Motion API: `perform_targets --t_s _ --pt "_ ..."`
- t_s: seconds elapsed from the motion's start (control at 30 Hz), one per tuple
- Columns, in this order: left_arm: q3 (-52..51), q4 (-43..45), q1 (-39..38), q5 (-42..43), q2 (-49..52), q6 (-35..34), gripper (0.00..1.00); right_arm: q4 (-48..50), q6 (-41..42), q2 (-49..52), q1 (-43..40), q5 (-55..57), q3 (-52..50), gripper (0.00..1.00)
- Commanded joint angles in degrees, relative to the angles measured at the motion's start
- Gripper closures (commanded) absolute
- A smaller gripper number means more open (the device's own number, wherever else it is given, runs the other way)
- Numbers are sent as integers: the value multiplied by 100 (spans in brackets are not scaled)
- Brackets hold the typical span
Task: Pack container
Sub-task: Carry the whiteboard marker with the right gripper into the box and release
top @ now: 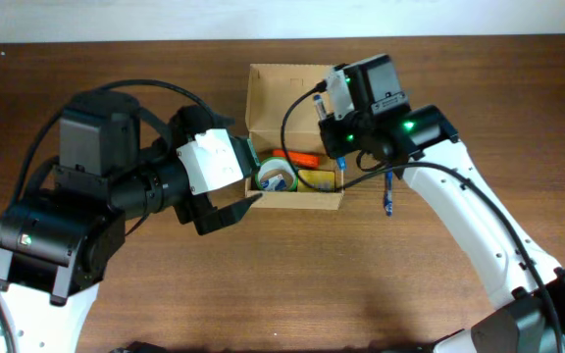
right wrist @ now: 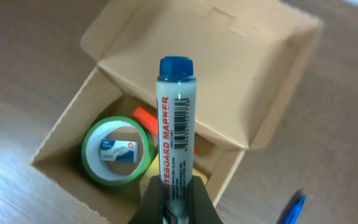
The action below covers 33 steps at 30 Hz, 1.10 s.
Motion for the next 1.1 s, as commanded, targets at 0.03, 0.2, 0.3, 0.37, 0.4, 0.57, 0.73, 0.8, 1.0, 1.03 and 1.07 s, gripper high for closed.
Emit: perform_targets --t_s 0.03,0.2,0.3,0.37,0.4,0.57,0.73,0.8,1.0,1.03,1.07 --pt "111 -17 24 81 -164 55 1 70 -1733 208 369 -203 118 96" --pt "111 24 24 35 -417 55 0 37 -2868 671 483 -195 116 96" --pt "111 68 24 -337 -520 55 0 -142 -3617 734 581 -205 116 96" --pt "111 68 24 -332 -522 55 0 -326 -4321 844 680 -201 116 96" --pt "111 68 24 -334 -522 55 0 -345 -4494 883 719 -203 114 96" --pt "111 68 24 -334 -522 55 0 181 -4706 1185 817 -133 114 96" --pt "111 68 24 -334 -522 55 0 457 -5383 1591 905 649 114 96" --pt "111 68 24 -334 -522 55 0 455 -5512 1696 920 778 114 96" --pt "111 68 24 -334 -522 55 0 835 -5515 1788 922 822 114 92" --pt "111 68 24 -334 -522 55 0 925 -5515 1792 925 863 114 92" --pt "111 68 24 -334 -522 55 0 981 -5515 1799 922 881 114 92"
